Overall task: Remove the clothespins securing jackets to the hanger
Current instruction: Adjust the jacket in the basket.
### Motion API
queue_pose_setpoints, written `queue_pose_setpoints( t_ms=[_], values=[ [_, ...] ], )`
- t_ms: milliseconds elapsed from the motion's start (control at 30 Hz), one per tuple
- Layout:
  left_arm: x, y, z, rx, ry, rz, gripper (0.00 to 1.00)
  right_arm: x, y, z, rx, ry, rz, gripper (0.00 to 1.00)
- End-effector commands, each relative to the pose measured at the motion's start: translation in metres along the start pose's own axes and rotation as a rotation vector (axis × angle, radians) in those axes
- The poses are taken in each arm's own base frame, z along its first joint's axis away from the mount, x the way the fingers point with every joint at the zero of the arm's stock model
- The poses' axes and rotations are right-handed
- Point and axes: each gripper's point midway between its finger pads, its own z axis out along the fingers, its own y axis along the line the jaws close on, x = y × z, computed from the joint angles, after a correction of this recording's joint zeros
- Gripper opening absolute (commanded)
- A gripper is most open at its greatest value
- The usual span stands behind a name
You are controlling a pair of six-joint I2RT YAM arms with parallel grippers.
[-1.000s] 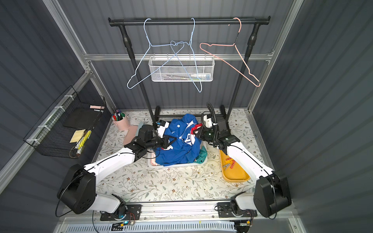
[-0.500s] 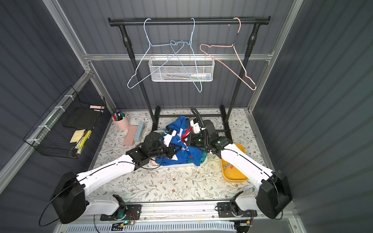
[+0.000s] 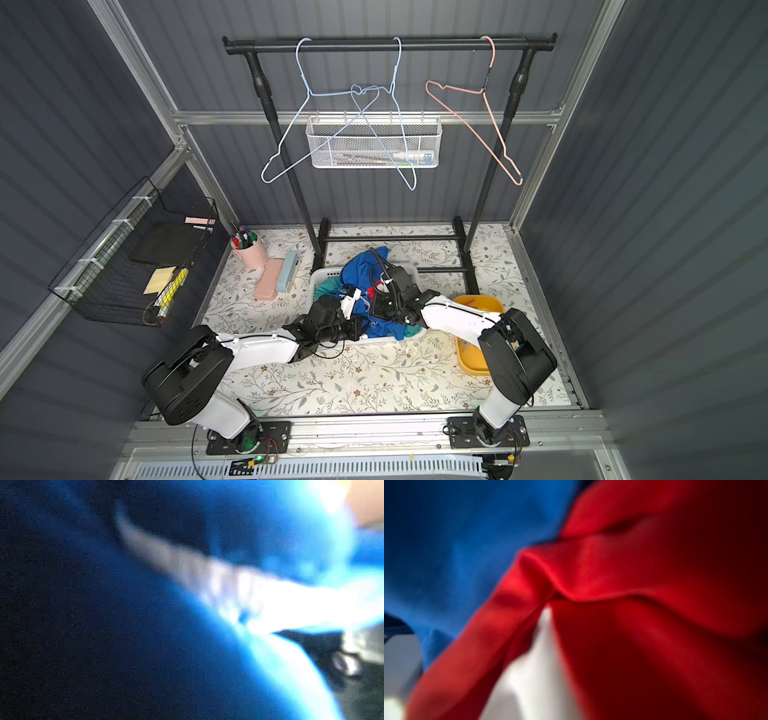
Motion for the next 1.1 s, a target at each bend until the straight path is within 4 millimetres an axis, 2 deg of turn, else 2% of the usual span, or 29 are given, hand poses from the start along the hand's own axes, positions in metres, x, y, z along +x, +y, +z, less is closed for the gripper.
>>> queue_pose_setpoints(
  t_ms=[0,33,67,133,200,367,500,567,633,733,833,933,1067],
  values=[
    [0.031,0.014,-0.008,-0.080,0.104,-0.051,0.00,0.102,-0.071,0.013,0.254,0.253,0.139,0.02],
    [0.012,0.005,-0.019,-0.083,0.054,-0.037,0.11,0.106,-0.072,0.005,0.279,0.238,0.121,0.04],
    [-0.008,-0.004,-0.033,-0.086,0.002,-0.022,0.26,0.107,-0.074,-0.003,0.310,0.225,0.107,0.06],
    [-0.050,-0.035,-0.060,-0.023,-0.119,0.015,0.49,0.107,-0.081,-0.014,0.343,0.211,0.099,0.10],
    [-0.068,-0.053,-0.078,0.017,-0.157,-0.012,0.62,0.107,-0.089,-0.018,0.377,0.203,0.089,0.13],
    [-0.101,-0.071,-0.096,-0.019,-0.175,0.034,0.68,0.115,-0.090,-0.013,0.375,0.266,0.117,0.12],
    [-0.136,-0.082,-0.112,-0.014,-0.247,0.061,0.72,0.113,-0.092,-0.019,0.390,0.254,0.106,0.16],
    [-0.156,-0.086,-0.114,0.011,-0.279,0.088,0.73,0.111,-0.091,-0.025,0.392,0.237,0.094,0.23],
    [-0.174,-0.086,-0.108,0.052,-0.294,0.114,0.68,0.105,-0.088,-0.032,0.384,0.201,0.077,0.30],
    [-0.190,-0.072,-0.089,0.089,-0.295,0.121,0.54,0.095,-0.079,-0.043,0.362,0.161,0.046,0.39],
    [-0.195,-0.056,-0.061,0.064,-0.274,0.153,0.41,0.090,-0.065,-0.053,0.322,0.156,0.009,0.49],
    [-0.180,-0.034,-0.028,0.048,-0.217,0.156,0.28,0.085,-0.056,-0.063,0.299,0.147,-0.031,0.58],
    [-0.139,0.000,0.005,0.005,-0.119,0.132,0.11,0.078,-0.046,-0.075,0.292,0.133,-0.076,0.70]
  ],
)
